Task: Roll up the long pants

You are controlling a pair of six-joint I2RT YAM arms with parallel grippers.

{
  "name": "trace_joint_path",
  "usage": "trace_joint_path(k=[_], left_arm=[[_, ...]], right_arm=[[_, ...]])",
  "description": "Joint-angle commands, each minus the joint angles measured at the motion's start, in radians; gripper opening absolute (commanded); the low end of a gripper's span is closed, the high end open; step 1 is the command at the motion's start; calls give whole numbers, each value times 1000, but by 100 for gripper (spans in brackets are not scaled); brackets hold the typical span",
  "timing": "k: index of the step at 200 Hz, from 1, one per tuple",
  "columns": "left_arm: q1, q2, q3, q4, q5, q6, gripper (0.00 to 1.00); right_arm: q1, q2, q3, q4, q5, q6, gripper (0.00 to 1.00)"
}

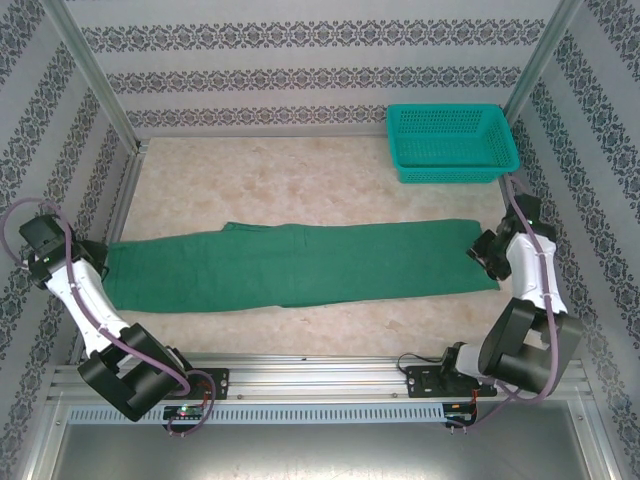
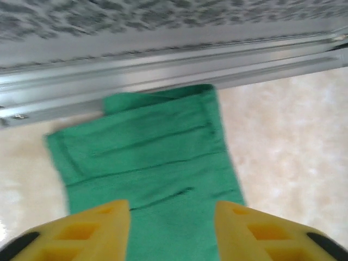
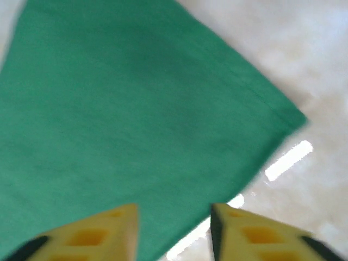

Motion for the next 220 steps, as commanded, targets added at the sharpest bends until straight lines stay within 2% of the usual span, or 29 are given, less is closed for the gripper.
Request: trace_joint_path(k=[1,5,22,45,62,119,129,152,182,220], left_arm=[[-98,48,-56,101,90,-7,8],[-116,62,-73,115,93,-6,0],[-192,130,-132,161,68,-14,0],[-240,219,-179,237,100,-34,0],[-269,280,-156,237,60,-30,0],[-266,538,-16,192,-58,-34,0],[-265,569,13,179,-78,-32,0],[-274,650,83,169,-65,-33,0],[-317,747,157,180,-74,-40,0],[-409,871,262,168,-80,-42,0]], right_arm=[[115,126,50,102,-48,42,0],[136,153,60,110,-49,46,0],[203,256,94,142,-63,64,0],[266,366,136,166,-77,68,0],[276,437,160,167,-76,71,0],[168,578,229,104,-60,83,0],[142,593,245,96,-101,80,0],[117,603,294,49,-77,108,0],[65,600,310,14,-57,89,0],[-4,560,239,40,-41,72,0]])
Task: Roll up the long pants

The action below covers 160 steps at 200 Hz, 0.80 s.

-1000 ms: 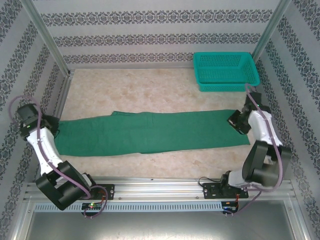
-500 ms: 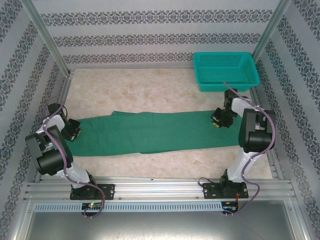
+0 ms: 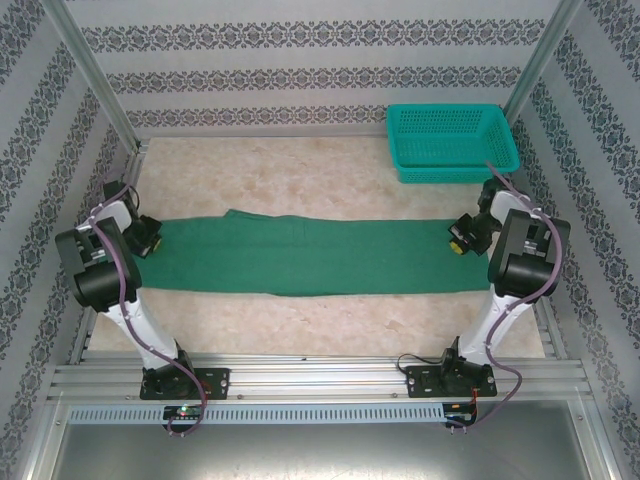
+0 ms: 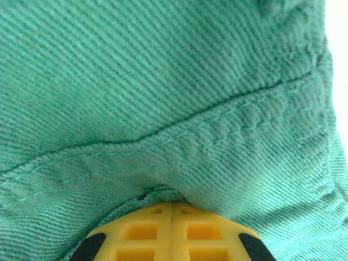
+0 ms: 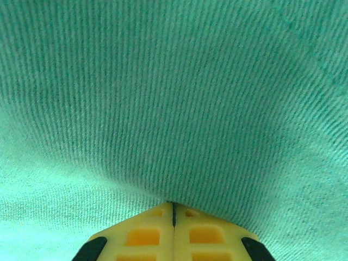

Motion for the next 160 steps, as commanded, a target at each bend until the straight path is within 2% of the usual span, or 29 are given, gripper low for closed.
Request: trace_joint_path(k=[1,27,41,51,56,66,72,79,97,100,103,125,160], left_arm=[[-67,111,15,17,-47,-17,0],[-103,92,24,7,-57,-31,0],[-111,35,12,6,-51,-38,12],[-118,-34,-11,9,-59,-47,24],[-122,-73,-25,11,-61,-51,30],[-129,-151,-48,6,-67,-50,35],[-137,-197,-60,0,-68,-46,38],[-145,-241,-67,-8,-59,-33,40],[-160,-317,-75,-40,-12,1,41],[-162,-326,-79,-40,-4,8,42],[-163,-333,-82,-42,8,11,42],[-168,-375,-120,-30,64,15,42],[-195,-380,-144,-13,80,16,41]], right_arm=[[-35,-23,-40,-20,73,-6,0],[-65,-88,-36,-22,88,-18,0],[-79,-180,-53,-10,137,-22,0],[-92,-253,-76,-3,158,-21,19],[-96,-291,-87,-6,165,-20,37],[-100,-363,-111,-18,183,-21,59],[-99,-404,-129,-30,194,-24,63],[-98,-452,-150,-41,201,-25,73],[-113,-544,-219,-66,190,-48,77],[-117,-557,-229,-72,189,-51,85],[-121,-565,-241,-74,190,-53,89],[-163,-601,-323,-55,148,-59,91],[-193,-559,-383,-7,92,-60,91]])
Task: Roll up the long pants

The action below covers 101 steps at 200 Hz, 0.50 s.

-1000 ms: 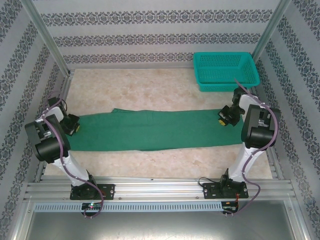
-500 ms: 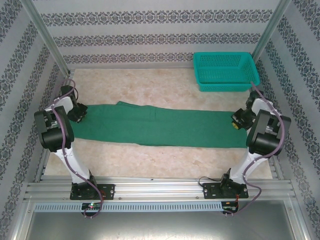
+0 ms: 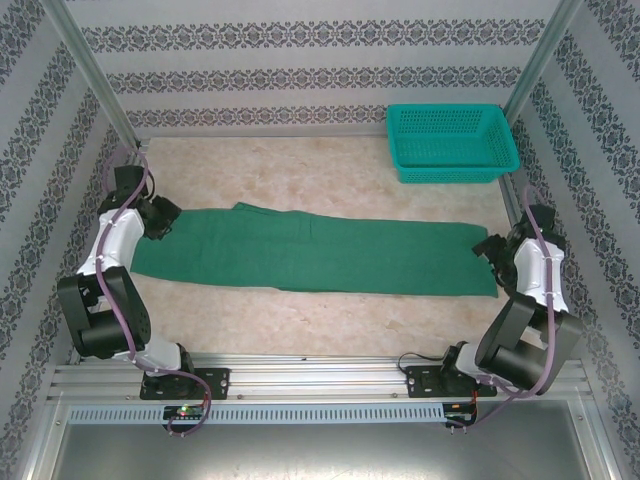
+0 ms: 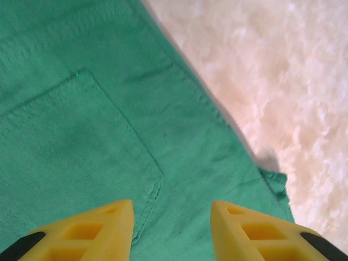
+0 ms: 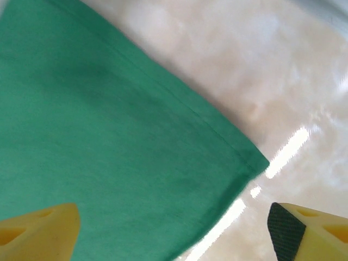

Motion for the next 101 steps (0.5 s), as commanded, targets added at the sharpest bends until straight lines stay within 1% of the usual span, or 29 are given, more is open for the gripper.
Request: trace_joint_path(k=[1,25,58,101], left_arm=[[-29,9,-21,-19,31,25,41],[-51,18,2,-36,12,44,41],[-70,32,20,-33,-3,52,40],[-81,84,60,-28,6,62,38]], right_arm=[[-16,29,-32,23,-52,-19,91],[-30,53,-64,75,-60,-11,91],[-49,118,-64,108,-78,2,91],[-54,190,-63,145,-89,12,91]])
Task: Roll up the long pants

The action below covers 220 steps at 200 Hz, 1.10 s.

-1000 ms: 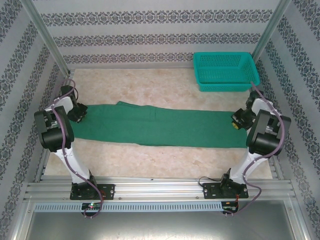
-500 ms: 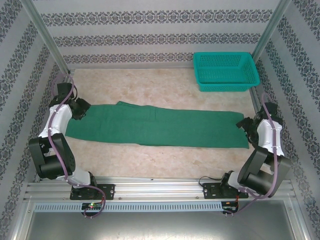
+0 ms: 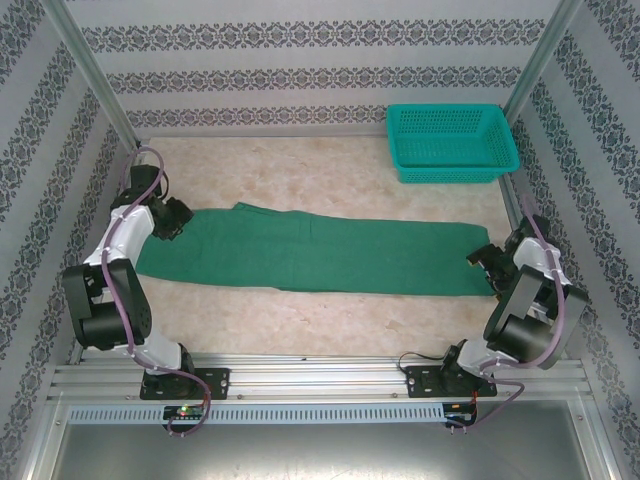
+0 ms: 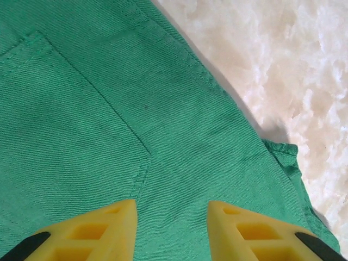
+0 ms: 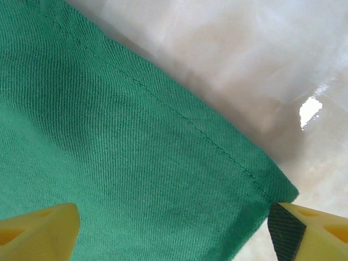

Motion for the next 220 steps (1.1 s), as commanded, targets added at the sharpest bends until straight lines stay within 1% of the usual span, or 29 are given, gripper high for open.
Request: trace_joint_path(k=[1,60,70,78,92,106,118,131,135,143,149,153,156,171,182,200,220], left_arm=[[-12,30,37,-16,-1,28,38],[-14,88,46,23,25,23,38],[-14,97,44,27,27,22,38],[-15,102,39,33,27,24,37],[-14,110,32,38,23,28,37],[-14,119,26,46,28,30,37],[-14,128,23,53,36,28,37],[-14,140,25,56,49,27,36],[-14,142,28,54,50,26,36],[-14,144,28,54,51,30,36],[-14,143,30,53,50,31,36],[-14,143,31,53,49,32,36],[-14,142,29,53,49,34,36],[-14,135,24,55,48,36,36],[-14,132,21,59,51,35,35],[-15,132,15,66,54,31,34],[-16,131,8,76,60,25,32]], right_arm=[[-12,44,-8,33,-19,13,91],[-2,122,5,39,-8,11,91],[-1,144,20,33,-9,8,90],[3,161,30,35,-18,5,85],[7,186,46,34,-20,4,73],[8,198,55,39,-21,4,58],[8,207,63,45,-33,2,39],[8,220,76,46,-39,-6,23],[7,223,81,44,-39,-7,20],[7,228,86,43,-33,-8,18],[5,228,87,45,-31,-8,9],[2,227,87,45,-27,-7,6],[0,224,86,47,-22,-5,0],[-19,197,83,58,8,3,0],[-51,174,90,59,20,11,0],[-100,116,89,71,18,23,0],[-131,64,84,79,31,31,0]])
